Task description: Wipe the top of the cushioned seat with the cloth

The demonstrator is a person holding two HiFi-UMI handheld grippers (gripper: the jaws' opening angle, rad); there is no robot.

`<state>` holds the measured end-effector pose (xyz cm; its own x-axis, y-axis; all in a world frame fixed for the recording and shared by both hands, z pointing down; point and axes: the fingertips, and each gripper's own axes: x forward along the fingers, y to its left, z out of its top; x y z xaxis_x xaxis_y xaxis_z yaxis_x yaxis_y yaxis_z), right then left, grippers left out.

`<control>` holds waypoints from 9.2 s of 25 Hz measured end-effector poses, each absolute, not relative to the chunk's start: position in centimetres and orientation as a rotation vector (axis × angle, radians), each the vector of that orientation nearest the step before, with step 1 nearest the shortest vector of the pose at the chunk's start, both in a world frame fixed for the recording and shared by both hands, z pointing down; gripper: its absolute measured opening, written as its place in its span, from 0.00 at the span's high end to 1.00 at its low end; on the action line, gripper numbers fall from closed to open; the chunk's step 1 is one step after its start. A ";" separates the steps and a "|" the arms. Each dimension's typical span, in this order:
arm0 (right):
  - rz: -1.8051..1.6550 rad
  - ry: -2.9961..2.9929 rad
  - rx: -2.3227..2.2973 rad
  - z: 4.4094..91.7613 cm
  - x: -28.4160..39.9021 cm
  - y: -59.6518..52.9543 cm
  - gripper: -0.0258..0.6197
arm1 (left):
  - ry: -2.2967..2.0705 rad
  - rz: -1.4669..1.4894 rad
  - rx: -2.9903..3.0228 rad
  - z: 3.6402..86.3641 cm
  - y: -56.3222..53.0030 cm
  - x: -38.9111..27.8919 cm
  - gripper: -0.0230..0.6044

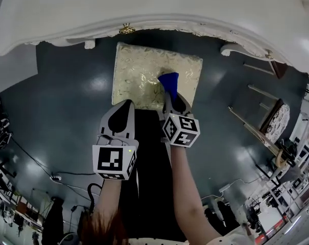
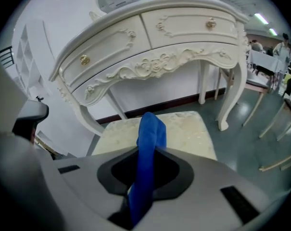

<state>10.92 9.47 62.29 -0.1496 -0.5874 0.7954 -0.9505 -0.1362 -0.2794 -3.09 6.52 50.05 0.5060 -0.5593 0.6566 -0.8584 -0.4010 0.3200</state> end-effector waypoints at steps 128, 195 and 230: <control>1.202 -1.611 1.609 66.1 9.7 14.5 0.87 | -1.126 0.608 2.118 50.6 5.9 -2.8 0.97; 1.183 -1.812 1.397 65.8 -5.2 10.2 0.87 | -1.346 0.524 1.950 51.4 5.0 -13.6 0.97; 1.140 -1.993 1.128 67.5 -14.8 9.0 0.87 | -1.444 0.529 1.868 52.2 6.2 -17.7 0.97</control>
